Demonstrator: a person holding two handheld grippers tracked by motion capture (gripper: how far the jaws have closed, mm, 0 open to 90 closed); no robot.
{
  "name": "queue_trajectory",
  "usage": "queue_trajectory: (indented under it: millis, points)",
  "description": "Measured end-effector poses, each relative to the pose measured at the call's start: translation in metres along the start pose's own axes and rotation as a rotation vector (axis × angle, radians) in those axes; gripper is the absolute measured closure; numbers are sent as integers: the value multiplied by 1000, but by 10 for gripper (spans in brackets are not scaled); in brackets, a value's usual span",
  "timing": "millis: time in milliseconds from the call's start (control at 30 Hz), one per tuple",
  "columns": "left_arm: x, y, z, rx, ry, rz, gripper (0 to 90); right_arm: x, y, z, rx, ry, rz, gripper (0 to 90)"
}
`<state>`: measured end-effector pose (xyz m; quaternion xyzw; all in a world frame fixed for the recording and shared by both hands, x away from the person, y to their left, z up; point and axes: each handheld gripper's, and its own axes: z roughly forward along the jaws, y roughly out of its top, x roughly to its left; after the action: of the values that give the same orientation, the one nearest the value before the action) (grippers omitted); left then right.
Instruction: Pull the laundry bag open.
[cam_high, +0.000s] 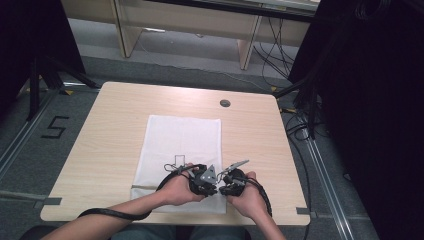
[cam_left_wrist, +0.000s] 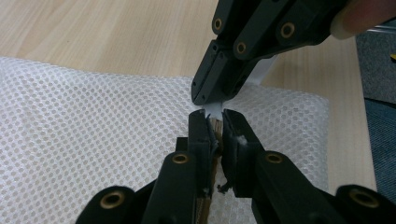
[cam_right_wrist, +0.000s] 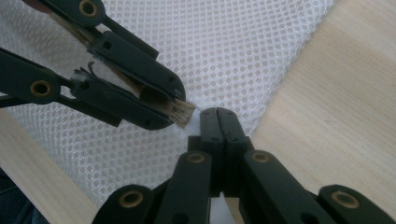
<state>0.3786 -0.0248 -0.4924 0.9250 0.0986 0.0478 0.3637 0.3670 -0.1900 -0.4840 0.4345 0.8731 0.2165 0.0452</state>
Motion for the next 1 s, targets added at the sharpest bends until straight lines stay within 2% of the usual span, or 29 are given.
queue_trajectory:
  millis: [67,133,233,400,467,533,600,700,733,800,833,1000]
  points:
    - [1,-1,-1,8,0,1,820,0,0,0,1,-2,10,900]
    - [1,-2,-2,-8,0,-7,820,-2,0,1,-15,3,-18,900]
    - [2,-3,-6,-8,-4,-23,820,-2,0,1,-14,2,-17,900]
    - [1,-4,-10,-17,-1,-19,820,-2,0,0,-7,6,1,900]
    - [2,-4,-12,-18,1,-1,820,-3,0,1,-16,8,-6,900]
    - [1,-5,-13,-21,-1,-20,820,-2,0,1,-14,10,-2,900]
    - [3,-6,-14,-25,-1,-8,819,-3,0,1,-15,13,0,900]
    - [2,-6,-15,-28,-4,-23,820,-4,0,1,-20,15,-6,900]
    - [2,-7,-15,-30,-3,-24,820,-3,-1,1,-18,19,12,900]
    - [2,-7,-16,-34,0,-10,820,-4,-1,1,-22,17,-1,900]
    - [2,-7,-15,-35,-2,-26,820,-4,-1,1,-21,18,0,900]
    - [1,-8,-17,-37,1,-24,820,-4,-1,1,-23,20,2,900]
